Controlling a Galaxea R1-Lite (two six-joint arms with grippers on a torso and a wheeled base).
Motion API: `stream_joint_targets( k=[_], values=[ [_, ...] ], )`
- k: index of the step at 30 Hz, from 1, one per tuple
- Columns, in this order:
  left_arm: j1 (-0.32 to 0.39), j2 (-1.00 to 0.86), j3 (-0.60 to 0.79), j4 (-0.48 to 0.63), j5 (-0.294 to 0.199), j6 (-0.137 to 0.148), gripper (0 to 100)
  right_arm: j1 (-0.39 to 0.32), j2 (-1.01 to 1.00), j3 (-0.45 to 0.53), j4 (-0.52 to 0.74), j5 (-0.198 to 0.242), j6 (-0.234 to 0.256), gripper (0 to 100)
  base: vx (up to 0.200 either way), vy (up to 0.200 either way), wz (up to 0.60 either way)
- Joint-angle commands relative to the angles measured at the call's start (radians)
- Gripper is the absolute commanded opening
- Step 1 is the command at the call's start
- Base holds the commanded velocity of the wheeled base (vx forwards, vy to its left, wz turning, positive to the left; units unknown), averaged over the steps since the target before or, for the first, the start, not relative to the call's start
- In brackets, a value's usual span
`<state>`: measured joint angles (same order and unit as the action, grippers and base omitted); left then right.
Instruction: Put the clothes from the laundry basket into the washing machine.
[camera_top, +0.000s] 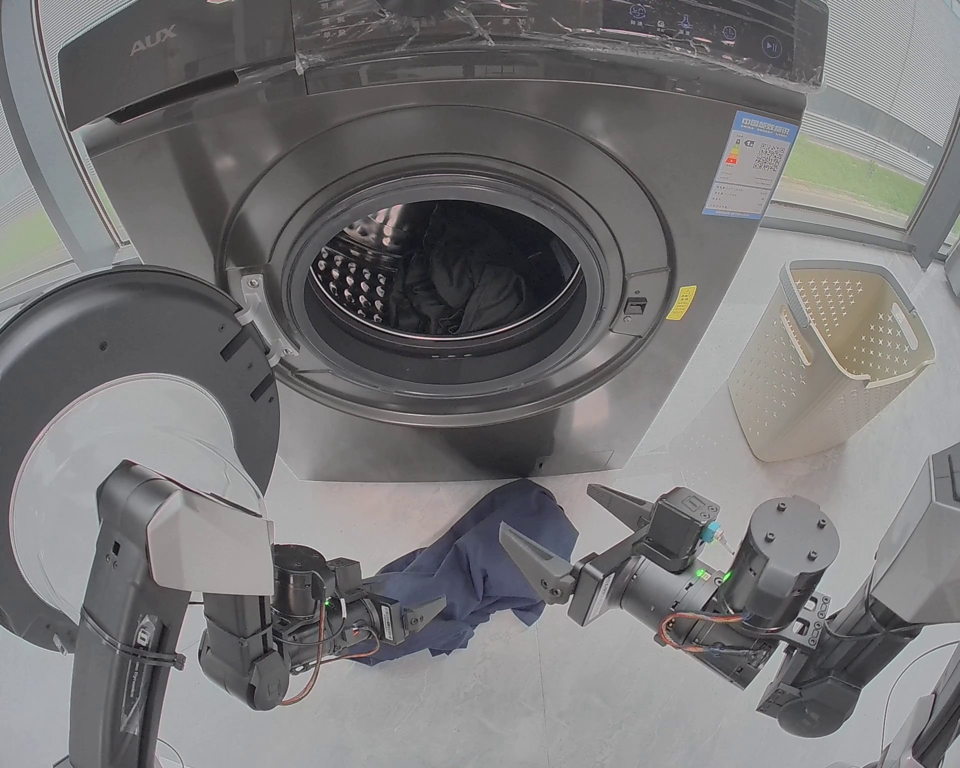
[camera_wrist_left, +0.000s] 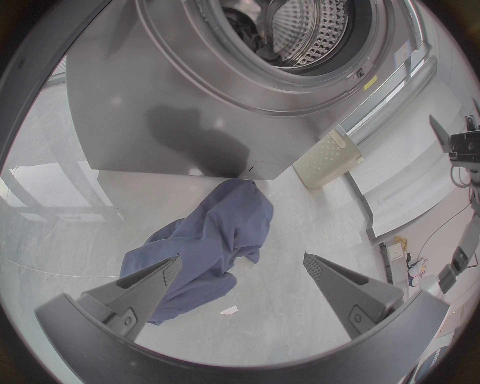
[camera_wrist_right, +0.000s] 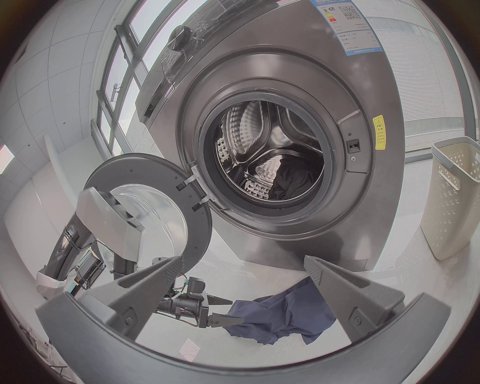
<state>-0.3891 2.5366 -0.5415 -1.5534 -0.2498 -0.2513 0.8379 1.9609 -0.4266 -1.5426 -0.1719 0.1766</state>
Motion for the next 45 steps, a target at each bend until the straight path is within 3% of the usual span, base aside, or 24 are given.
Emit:
stream_joint_targets(
  k=[1, 7, 17, 20, 27, 36, 45],
  values=[
    [0.019, 0.077, -0.041, 0.003, 0.007, 0.006, 100, 0.006, 0.000, 0.000, -0.001, 0.000, 0.000, 100, 0.000, 0.000, 0.00],
    [0.029, 0.083, -0.066, 0.006, 0.017, 0.004, 100, 0.006, 0.000, 0.000, -0.001, 0.000, 0.000, 100, 0.000, 0.000, 0.00],
    [0.101, 0.017, -0.103, 0.006, 0.029, 0.041, 100, 0.013, 0.000, -0.003, -0.001, 0.000, 0.000, 100, 0.000, 0.000, 0.00],
    [0.111, 0.007, -0.166, 0.006, 0.075, 0.040, 100, 0.013, 0.000, -0.003, -0.001, 0.000, 0.000, 100, 0.000, 0.000, 0.00],
    [0.102, 0.050, -0.281, 0.009, 0.124, 0.040, 100, 0.015, 0.000, -0.003, -0.001, -0.001, 0.001, 100, 0.000, 0.000, 0.00],
    [0.084, 0.045, -0.268, 0.053, 0.119, 0.021, 100, 0.015, 0.000, 0.002, -0.001, 0.000, 0.004, 100, 0.000, 0.000, 0.00],
    [0.076, -0.039, -0.118, 0.062, 0.080, 0.014, 100, 0.003, 0.038, -0.003, 0.001, 0.009, 0.003, 100, 0.000, 0.000, 0.00]
  ],
)
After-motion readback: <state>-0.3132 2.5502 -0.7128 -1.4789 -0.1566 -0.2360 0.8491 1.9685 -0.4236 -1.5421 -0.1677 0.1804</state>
